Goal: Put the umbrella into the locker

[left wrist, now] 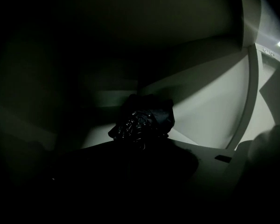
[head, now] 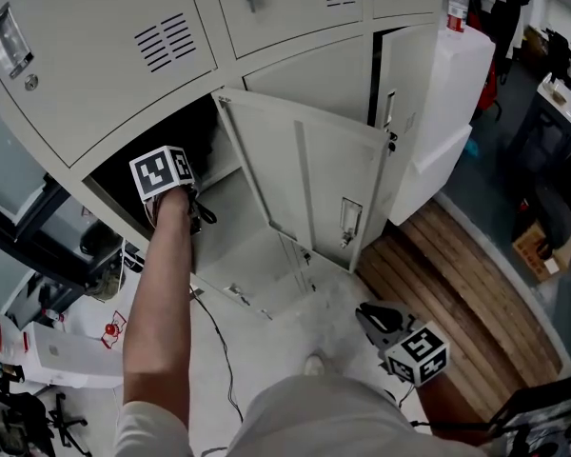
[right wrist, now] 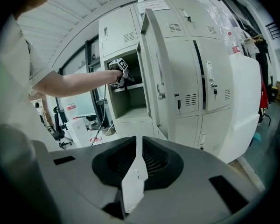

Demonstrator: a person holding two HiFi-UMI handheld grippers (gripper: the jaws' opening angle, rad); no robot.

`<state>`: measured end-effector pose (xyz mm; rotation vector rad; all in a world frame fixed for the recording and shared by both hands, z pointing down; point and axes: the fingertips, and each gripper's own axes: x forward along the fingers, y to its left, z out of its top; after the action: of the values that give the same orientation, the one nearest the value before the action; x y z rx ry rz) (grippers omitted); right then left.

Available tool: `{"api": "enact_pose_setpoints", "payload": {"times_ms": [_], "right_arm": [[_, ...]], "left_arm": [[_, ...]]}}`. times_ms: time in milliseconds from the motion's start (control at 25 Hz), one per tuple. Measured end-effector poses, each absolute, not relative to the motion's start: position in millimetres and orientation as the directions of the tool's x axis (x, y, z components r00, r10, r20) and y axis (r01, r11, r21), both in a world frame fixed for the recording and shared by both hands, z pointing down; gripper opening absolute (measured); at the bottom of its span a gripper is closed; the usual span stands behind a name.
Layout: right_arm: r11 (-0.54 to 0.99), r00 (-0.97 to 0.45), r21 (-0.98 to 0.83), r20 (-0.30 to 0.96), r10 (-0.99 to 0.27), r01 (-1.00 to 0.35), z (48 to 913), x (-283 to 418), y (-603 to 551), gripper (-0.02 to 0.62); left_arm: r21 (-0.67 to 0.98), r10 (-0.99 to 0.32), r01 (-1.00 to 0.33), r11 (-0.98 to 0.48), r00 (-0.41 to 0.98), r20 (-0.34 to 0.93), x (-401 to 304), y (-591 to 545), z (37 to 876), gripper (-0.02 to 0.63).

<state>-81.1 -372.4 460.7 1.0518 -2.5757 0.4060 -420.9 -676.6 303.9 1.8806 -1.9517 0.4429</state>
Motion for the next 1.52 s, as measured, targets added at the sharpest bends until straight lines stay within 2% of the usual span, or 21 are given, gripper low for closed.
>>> {"api": "enact_pose_setpoints", "payload": {"times_ms": [400, 680, 1120, 1320, 1520], "right_arm": [[0.689, -0.678, -0.142, 0.401, -0.616, -0.711, 458, -64, -360, 0.018], [0.723, -0.706, -0.131, 0.39, -0.591, -0.678, 456, -56, -345, 0.018], [0.793, -0.758, -0.097, 0.382, -0.528, -0.601, 452, -37, -297, 0.018], [0.81, -0.77, -0.097, 0.394, -0.502, -0.578, 457, -21, -265, 0.018], [0.821, -0.779, -0.098, 0.394, -0.487, -0.563, 459, -8, -235, 0.018]], "left_arm": [[0.018, -0.904, -0.998, 0.061, -0.047, 0.424, -419, -659, 289, 0.225], [-0.001, -0.928, -1.0, 0.026, -0.025, 0.372, -396, -618, 275, 0.229], [0.064, -0.944, -0.998, -0.016, 0.036, 0.327, -350, -508, 281, 0.227], [0.081, -0.945, -0.996, -0.046, 0.07, 0.32, -321, -447, 296, 0.175], [0.088, -0.936, -0.994, -0.069, 0.095, 0.34, -291, -385, 325, 0.059]]}}
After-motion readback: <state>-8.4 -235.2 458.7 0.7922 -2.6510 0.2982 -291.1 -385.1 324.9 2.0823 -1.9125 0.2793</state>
